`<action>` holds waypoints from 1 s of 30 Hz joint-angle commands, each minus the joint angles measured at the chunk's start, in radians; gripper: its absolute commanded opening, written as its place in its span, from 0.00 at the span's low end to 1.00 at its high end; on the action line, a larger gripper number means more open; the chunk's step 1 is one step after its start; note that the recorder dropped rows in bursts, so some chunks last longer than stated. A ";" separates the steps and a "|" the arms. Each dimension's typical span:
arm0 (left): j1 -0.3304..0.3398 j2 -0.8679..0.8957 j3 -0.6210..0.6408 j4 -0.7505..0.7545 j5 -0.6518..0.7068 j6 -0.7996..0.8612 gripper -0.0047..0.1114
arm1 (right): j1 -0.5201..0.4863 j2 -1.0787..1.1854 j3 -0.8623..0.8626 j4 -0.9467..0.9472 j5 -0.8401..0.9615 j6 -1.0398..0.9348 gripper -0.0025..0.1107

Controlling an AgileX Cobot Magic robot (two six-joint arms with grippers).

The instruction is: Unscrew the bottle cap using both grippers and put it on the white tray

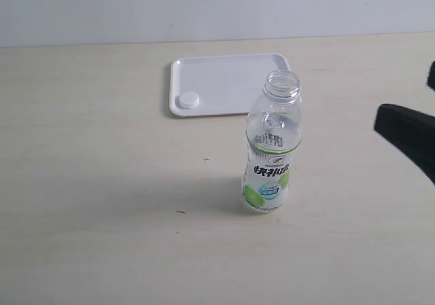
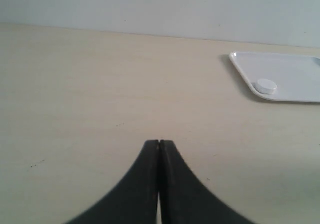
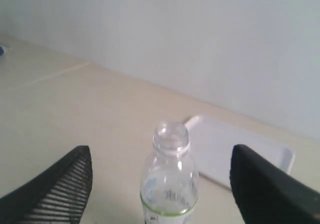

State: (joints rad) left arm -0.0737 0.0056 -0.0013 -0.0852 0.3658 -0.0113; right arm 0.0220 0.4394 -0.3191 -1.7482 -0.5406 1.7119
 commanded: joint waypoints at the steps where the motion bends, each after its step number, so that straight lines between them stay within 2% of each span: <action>1: 0.004 -0.006 0.001 -0.004 -0.010 0.003 0.04 | 0.001 -0.215 0.013 0.004 0.022 0.028 0.66; 7: 0.004 -0.006 0.001 -0.004 -0.010 0.003 0.04 | 0.001 -0.369 0.013 0.004 0.022 0.028 0.66; 14: 0.004 -0.006 0.001 -0.004 -0.010 0.003 0.04 | 0.001 -0.393 0.013 0.008 0.064 0.050 0.66; 17: 0.004 -0.006 0.001 -0.004 -0.010 0.003 0.04 | 0.001 -0.393 0.039 0.320 0.142 -0.199 0.66; 18: 0.004 -0.006 0.001 -0.004 -0.010 0.003 0.04 | 0.001 -0.393 0.060 0.581 0.178 -0.393 0.66; 21: 0.004 -0.006 0.001 -0.004 -0.010 0.003 0.04 | 0.001 -0.393 0.115 1.187 0.331 -0.857 0.66; 23: 0.004 -0.006 0.001 -0.004 -0.010 0.003 0.04 | 0.001 -0.393 0.128 1.500 0.459 -1.134 0.66; 26: 0.004 -0.006 0.001 -0.004 -0.010 0.003 0.04 | 0.001 -0.393 0.143 1.693 0.634 -1.487 0.66; 30: 0.004 -0.006 0.001 -0.004 -0.010 0.003 0.04 | 0.001 -0.439 0.155 1.732 0.815 -1.640 0.66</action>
State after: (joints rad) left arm -0.0737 0.0056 -0.0006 -0.0852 0.3658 -0.0113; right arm 0.0220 0.0346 -0.1749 -0.0712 0.1570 0.2115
